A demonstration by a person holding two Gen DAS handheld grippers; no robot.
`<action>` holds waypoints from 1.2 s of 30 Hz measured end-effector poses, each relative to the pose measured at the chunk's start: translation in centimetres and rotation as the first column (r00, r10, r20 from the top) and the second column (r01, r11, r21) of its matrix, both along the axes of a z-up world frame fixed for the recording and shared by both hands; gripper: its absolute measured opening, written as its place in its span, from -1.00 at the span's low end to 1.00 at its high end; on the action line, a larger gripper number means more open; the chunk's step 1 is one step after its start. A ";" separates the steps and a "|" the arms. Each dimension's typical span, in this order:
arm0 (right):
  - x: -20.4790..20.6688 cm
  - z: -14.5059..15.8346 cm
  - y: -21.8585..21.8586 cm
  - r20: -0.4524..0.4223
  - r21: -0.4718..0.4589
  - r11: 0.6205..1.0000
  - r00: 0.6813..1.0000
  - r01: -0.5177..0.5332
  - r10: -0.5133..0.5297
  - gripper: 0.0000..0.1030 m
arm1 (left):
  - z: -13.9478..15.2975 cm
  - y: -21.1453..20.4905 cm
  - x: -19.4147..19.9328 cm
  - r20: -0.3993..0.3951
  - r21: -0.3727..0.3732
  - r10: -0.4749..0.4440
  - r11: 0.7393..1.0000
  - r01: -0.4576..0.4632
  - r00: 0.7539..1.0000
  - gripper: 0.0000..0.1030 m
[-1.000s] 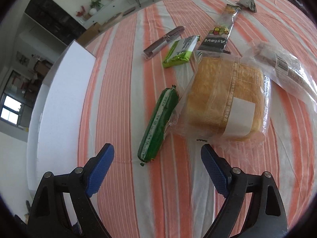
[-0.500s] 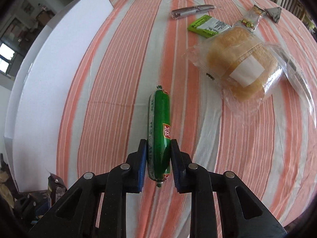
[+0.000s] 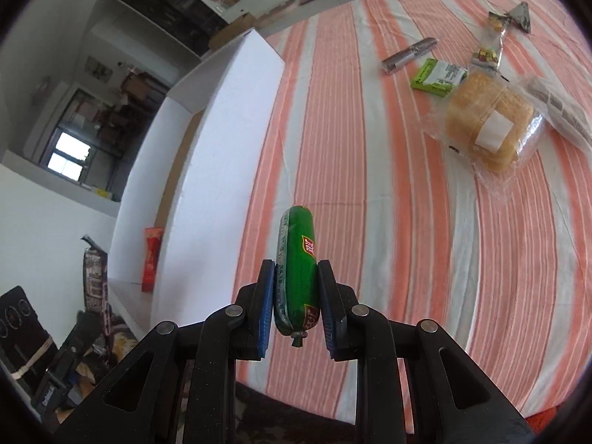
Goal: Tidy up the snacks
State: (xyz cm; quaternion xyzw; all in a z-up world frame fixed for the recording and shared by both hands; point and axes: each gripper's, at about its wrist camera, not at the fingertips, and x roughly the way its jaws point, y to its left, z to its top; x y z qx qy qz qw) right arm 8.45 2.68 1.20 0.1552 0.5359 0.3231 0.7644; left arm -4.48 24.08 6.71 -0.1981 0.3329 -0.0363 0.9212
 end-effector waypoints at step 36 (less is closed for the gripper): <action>-3.7 -7.5 -20.9 0.441 -0.396 0.568 0.692 0.722 -0.572 0.47 | -12.8 -21.4 14.4 -0.223 0.283 -0.202 0.923 0.262 0.954 0.99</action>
